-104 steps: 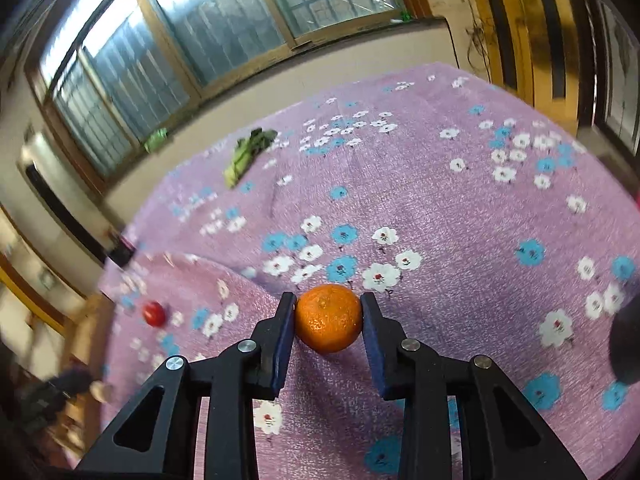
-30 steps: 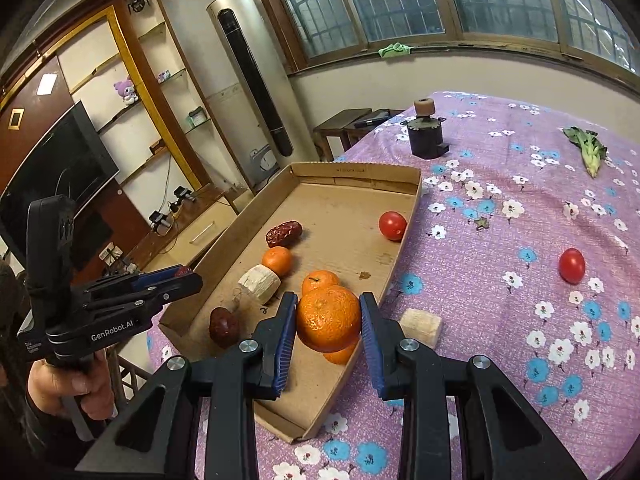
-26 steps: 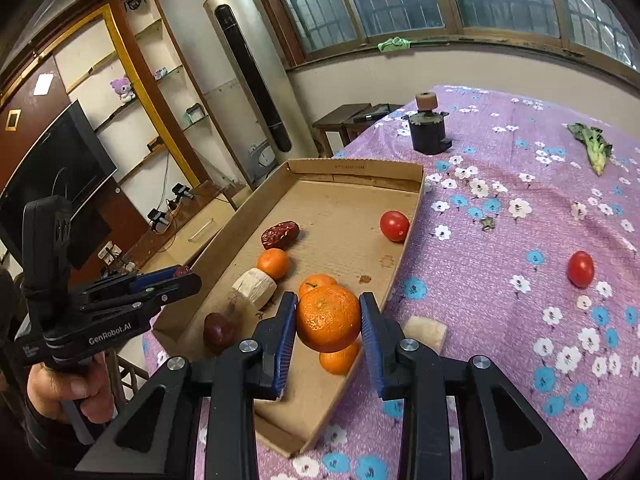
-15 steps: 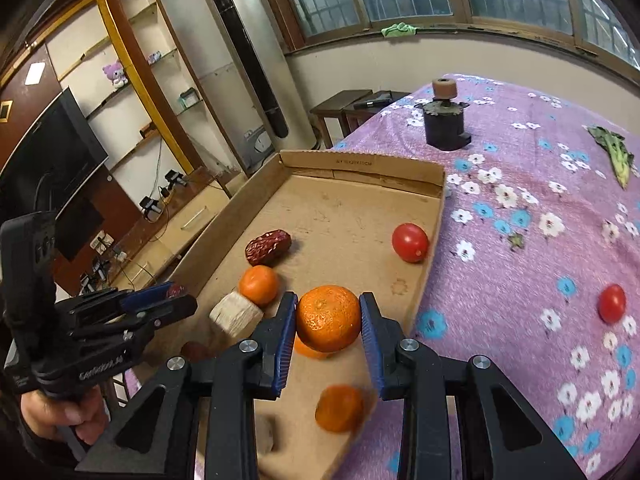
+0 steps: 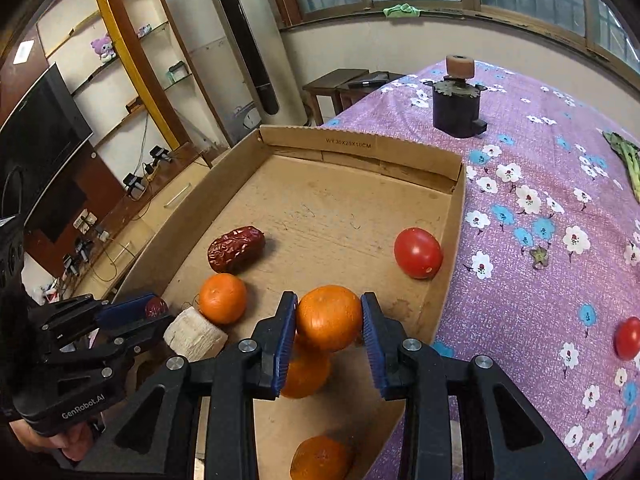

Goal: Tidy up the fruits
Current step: 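Open left tool to drop the date while right tool releases the orange, then move left tool to the beige cylinder while right tool approaches the red tomato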

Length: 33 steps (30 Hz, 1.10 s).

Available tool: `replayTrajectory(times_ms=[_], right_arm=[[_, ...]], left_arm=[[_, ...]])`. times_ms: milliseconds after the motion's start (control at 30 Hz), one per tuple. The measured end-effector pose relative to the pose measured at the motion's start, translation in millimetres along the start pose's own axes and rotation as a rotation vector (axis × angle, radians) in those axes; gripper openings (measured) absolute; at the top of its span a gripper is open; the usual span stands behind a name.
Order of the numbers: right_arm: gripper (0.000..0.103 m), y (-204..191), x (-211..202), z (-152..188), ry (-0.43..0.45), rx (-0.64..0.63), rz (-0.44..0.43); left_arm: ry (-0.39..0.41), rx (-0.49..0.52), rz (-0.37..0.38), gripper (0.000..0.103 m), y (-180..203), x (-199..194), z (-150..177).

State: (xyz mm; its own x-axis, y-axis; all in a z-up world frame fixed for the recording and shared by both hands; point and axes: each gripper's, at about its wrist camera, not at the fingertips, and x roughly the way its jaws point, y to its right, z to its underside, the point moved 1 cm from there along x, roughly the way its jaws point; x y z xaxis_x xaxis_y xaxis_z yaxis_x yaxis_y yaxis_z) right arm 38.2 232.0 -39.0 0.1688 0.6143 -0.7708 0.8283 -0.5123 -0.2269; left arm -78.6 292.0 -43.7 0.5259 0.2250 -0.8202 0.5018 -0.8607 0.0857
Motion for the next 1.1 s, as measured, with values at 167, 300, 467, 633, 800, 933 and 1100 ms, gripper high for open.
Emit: replayTrajectory(times_ms=[167,300,467,633,800,933,1100], right_arm=[[0.035,4.7,3.3,1.3,-0.006,0.022,-0.009],[0.035,7.1,1.5,2.6,-0.004,0.024,-0.013],[0.037,9.8,-4.3,2.6,0.009,0.035,-0.012],[0.038,9.6,-21.1,2.2,0.043,0.044,-0.018],[0.041,10.8,-47.3,6.9,0.086,0.050,-0.026],[0.042,16.5,-64.3,14.7,0.104,0.062,-0.027],[0.042,26.5,-82.3,25.3,0.123,0.078,-0.018]], left_arm=[[-0.004,-0.011,-0.005,0.028,-0.9,-1.8,1.3],[-0.006,-0.011,-0.013,0.035,0.8,-4.8,2.4],[0.035,0.005,-0.032,0.054,8.6,-18.5,1.3],[0.056,0.020,-0.035,0.054,15.9,-29.9,0.7],[0.068,0.028,-0.029,0.054,24.0,-38.3,1.2],[0.076,0.037,-0.020,0.054,31.2,-43.7,0.5],[0.083,0.050,-0.010,0.054,39.4,-49.9,0.7]])
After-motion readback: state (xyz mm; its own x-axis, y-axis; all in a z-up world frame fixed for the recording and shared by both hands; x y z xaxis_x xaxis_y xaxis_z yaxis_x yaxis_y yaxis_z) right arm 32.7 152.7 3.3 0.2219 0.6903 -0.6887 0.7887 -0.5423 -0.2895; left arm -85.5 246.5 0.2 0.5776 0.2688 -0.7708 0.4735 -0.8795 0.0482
